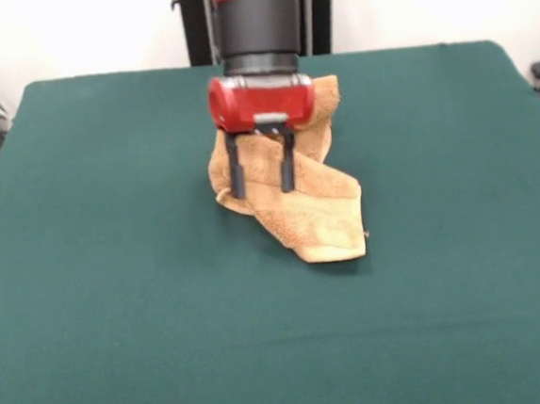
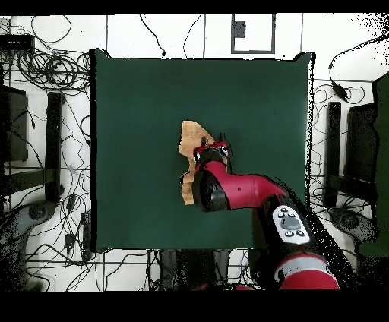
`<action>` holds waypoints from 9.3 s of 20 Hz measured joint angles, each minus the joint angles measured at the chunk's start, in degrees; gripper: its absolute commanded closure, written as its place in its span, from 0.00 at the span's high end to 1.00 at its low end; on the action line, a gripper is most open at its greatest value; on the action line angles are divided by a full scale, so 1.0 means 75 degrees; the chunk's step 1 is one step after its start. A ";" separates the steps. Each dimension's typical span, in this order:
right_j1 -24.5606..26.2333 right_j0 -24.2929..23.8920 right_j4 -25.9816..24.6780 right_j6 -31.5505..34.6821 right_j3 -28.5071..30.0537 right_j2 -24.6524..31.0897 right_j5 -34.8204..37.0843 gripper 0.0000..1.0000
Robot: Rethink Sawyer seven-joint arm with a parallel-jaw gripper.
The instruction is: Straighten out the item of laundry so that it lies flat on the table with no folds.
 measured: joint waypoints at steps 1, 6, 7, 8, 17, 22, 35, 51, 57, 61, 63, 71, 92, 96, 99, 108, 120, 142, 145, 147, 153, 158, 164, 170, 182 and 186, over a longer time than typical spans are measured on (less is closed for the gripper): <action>-0.0248 -0.0009 0.0002 0.0000 0.0058 -0.0078 0.0094 1.00; -0.0600 0.0000 0.0000 0.0000 0.0088 -0.0258 0.0127 1.00; -0.0608 -0.0001 0.0000 0.0000 0.0088 -0.0278 0.0123 1.00; -0.0616 -0.0002 0.0000 0.0000 0.0088 -0.0297 0.0119 1.00; -0.0305 -0.0154 -0.0258 0.0000 0.0082 -0.0334 -0.0356 1.00; -0.0318 -0.0344 -0.0581 0.0000 0.0082 -0.0286 -0.0354 1.00; -0.0802 -0.0592 -0.0806 0.0000 0.0085 -0.0252 -0.0354 1.00; -0.1092 -0.0039 -0.0757 0.0000 0.0086 -0.0253 -0.0055 1.00; -0.1090 0.0253 -0.0687 0.0000 0.0089 -0.0254 0.0003 1.00; -0.1088 0.0569 -0.0687 0.0000 0.0091 -0.0283 0.0016 1.00; -0.1081 0.0805 -0.0682 0.0000 0.0090 -0.0368 0.0083 1.00; -0.1034 0.1894 -0.0573 0.0000 0.0091 -0.0687 0.0499 1.00; -0.0293 -0.1264 -0.2770 -0.0123 -0.0124 0.2887 0.3016 1.00; -0.0134 -0.1688 -0.3011 -0.0399 -0.0126 0.3516 0.3586 1.00; -0.0066 -0.1809 -0.3181 -0.0480 -0.0125 0.3772 0.3713 1.00; 0.0289 -0.1994 -0.3453 -0.0492 -0.0125 0.4518 0.3726 1.00; 0.0841 -0.2578 -0.3463 -0.0644 0.0013 0.5659 0.4546 1.00; 0.1705 -0.4286 -0.3503 -0.2404 0.1145 0.6597 0.5433 1.00; 0.1625 -0.4467 -0.3492 -0.2412 0.1238 0.6683 0.5517 1.00; 0.1470 -0.4556 -0.3492 -0.2412 0.1274 0.6717 0.5570 1.00; 0.0780 -0.4538 -0.3503 -0.2412 0.1278 0.6721 0.5602 1.00; 0.0169 -0.4401 -0.3593 -0.2412 0.1281 0.6659 0.5564 1.00; -0.0204 -0.4366 -0.3727 -0.2412 0.1279 0.6660 0.5428 1.00; 0.0014 -0.4478 -0.3798 -0.2412 0.1185 0.6660 0.5289 1.00; 0.1272 -0.5078 -0.3873 -0.2426 0.0882 0.6763 0.5287 1.00; 0.1666 -0.5230 -0.3891 -0.2471 0.0860 0.6836 0.5287 1.00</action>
